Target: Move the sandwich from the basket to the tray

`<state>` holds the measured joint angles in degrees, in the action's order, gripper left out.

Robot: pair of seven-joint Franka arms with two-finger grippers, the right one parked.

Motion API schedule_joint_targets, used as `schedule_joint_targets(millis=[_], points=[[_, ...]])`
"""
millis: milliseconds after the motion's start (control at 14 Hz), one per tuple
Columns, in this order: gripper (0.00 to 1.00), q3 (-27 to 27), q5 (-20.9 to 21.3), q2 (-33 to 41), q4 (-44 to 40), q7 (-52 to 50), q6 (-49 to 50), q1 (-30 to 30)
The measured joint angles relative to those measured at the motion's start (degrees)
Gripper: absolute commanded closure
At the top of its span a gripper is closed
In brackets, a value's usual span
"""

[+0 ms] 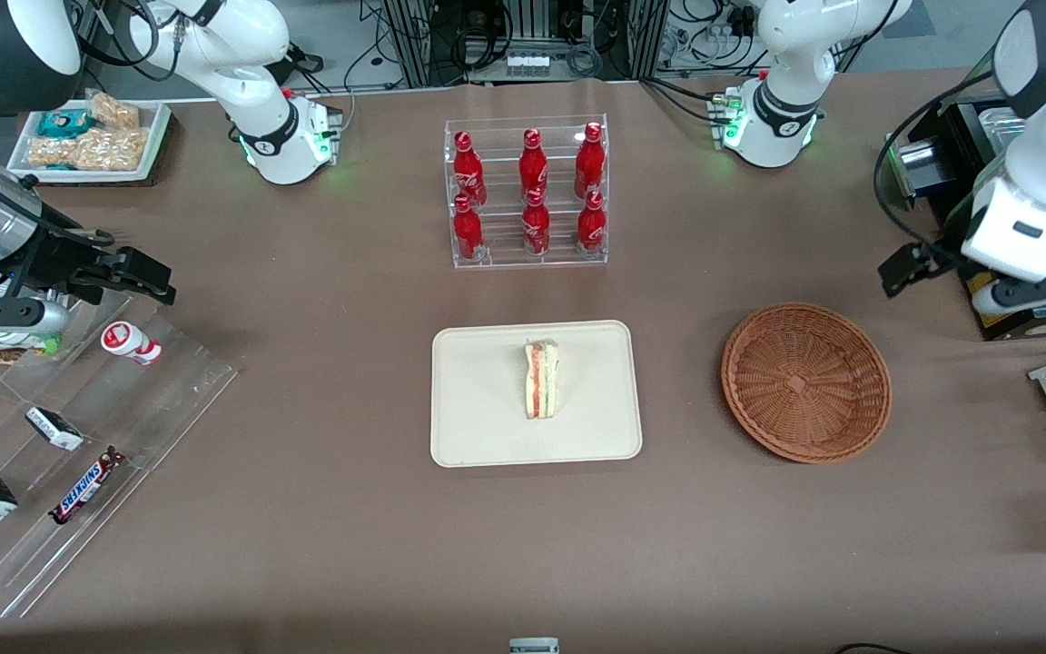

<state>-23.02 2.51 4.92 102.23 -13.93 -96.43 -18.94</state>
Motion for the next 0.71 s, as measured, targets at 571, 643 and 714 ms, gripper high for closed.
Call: schedule_joint_targets(millis=[571, 643, 714], points=[[0.00, 22.26, -3.64, 1.68, 0.50, 19.76, 1.91, 13.05], [0.00, 22.39, -3.64, 1.32, -0.15, 19.78, 1.75, 14.57], [0.00, 22.34, -3.64, 0.68, -1.25, 19.67, 1.67, 16.12]])
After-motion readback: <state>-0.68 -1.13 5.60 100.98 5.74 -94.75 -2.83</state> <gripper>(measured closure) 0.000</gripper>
